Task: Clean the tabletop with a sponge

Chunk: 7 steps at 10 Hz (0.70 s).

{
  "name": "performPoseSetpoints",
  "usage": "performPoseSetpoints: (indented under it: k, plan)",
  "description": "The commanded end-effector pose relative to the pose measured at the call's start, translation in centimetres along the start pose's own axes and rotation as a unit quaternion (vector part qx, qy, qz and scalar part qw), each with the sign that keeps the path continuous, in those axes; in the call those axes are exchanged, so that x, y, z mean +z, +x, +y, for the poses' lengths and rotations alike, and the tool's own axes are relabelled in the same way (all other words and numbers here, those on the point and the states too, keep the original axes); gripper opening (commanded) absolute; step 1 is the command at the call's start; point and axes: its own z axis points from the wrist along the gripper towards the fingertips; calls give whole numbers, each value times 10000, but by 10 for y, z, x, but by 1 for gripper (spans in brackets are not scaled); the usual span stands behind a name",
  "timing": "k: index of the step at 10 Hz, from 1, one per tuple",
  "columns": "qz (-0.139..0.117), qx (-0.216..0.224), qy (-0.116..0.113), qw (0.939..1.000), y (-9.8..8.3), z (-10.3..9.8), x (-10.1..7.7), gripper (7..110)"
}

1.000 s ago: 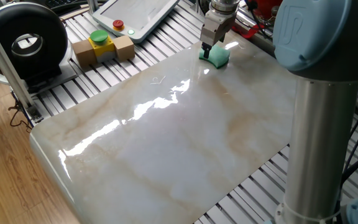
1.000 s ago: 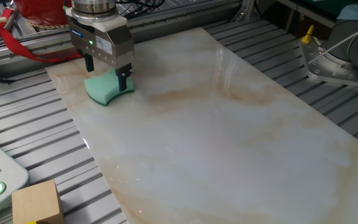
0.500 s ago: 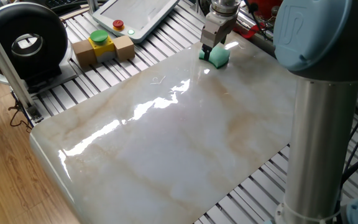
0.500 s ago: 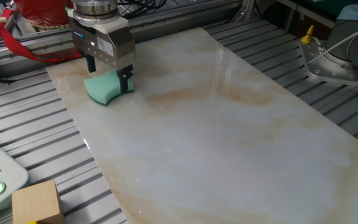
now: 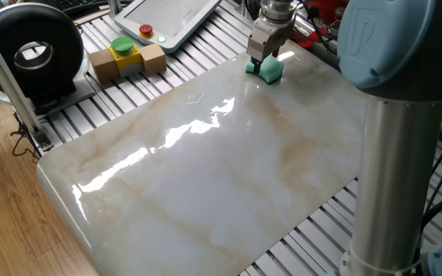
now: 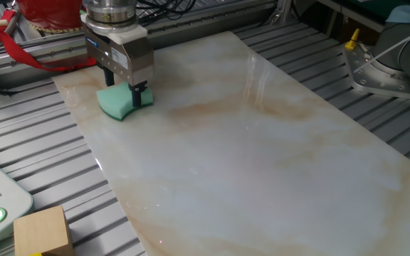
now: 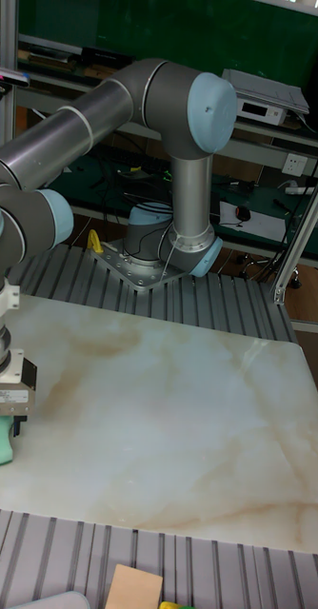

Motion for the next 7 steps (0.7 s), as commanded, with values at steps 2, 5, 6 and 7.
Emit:
performPoseSetpoints:
  k: [2,5,6,7]
  plan:
    - [-25,135,81,9999,-3,-1,1,88]
    - [-24,150,89,9998,-3,2,3,88]
    - [-21,136,58,9999,-2,5,3,88]
    - [-12,128,64,9999,-1,5,4,88]
